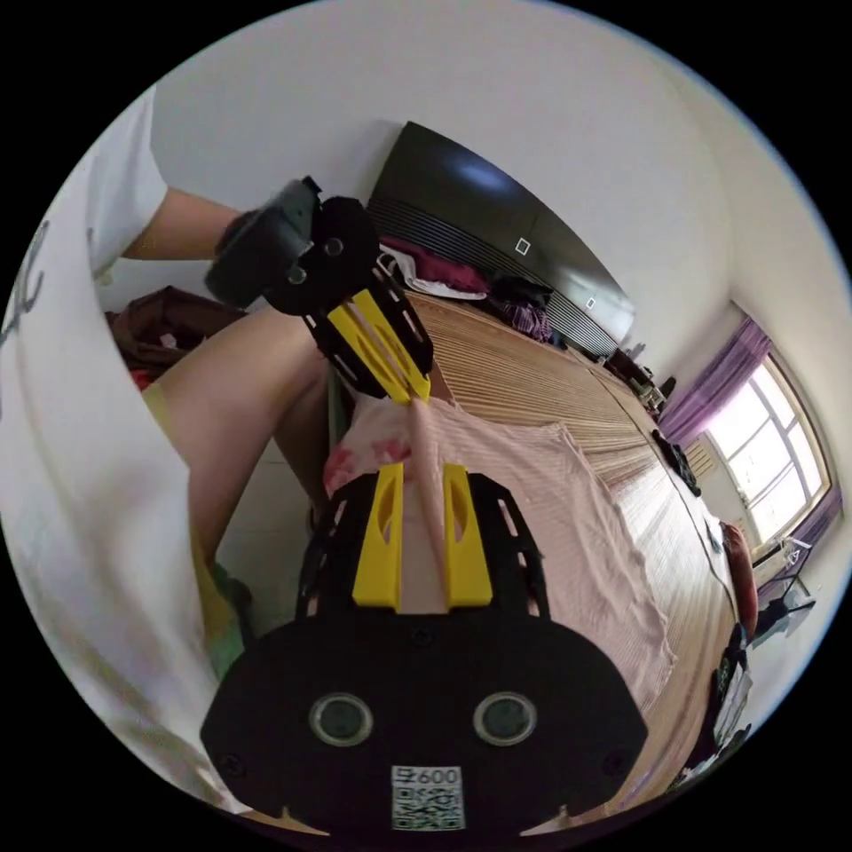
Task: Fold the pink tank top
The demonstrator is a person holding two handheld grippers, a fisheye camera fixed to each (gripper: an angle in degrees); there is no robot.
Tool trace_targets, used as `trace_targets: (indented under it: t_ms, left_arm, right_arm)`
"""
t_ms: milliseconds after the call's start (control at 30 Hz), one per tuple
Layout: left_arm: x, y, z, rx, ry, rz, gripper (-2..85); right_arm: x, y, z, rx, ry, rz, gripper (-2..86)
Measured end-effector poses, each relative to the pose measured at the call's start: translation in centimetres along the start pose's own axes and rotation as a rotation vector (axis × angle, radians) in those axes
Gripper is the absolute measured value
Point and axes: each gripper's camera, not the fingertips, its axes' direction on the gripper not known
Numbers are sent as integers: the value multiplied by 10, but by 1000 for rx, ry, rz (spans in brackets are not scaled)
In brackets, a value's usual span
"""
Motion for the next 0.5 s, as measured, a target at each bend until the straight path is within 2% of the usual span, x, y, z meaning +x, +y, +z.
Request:
trace_targets:
  t_ms: [200,300,500]
  left_arm:
    - [19,48,28,9,5,-104,27]
    - [22,75,42,30,26,-149,27]
    - [45,113,72,35,15,-190,32]
  right_arm:
    - [-38,65,54,-78,147,-72,45]
    - [-36,105,63,-64,244,-18,6]
    - [-9,178,63,-55,176,54,-8]
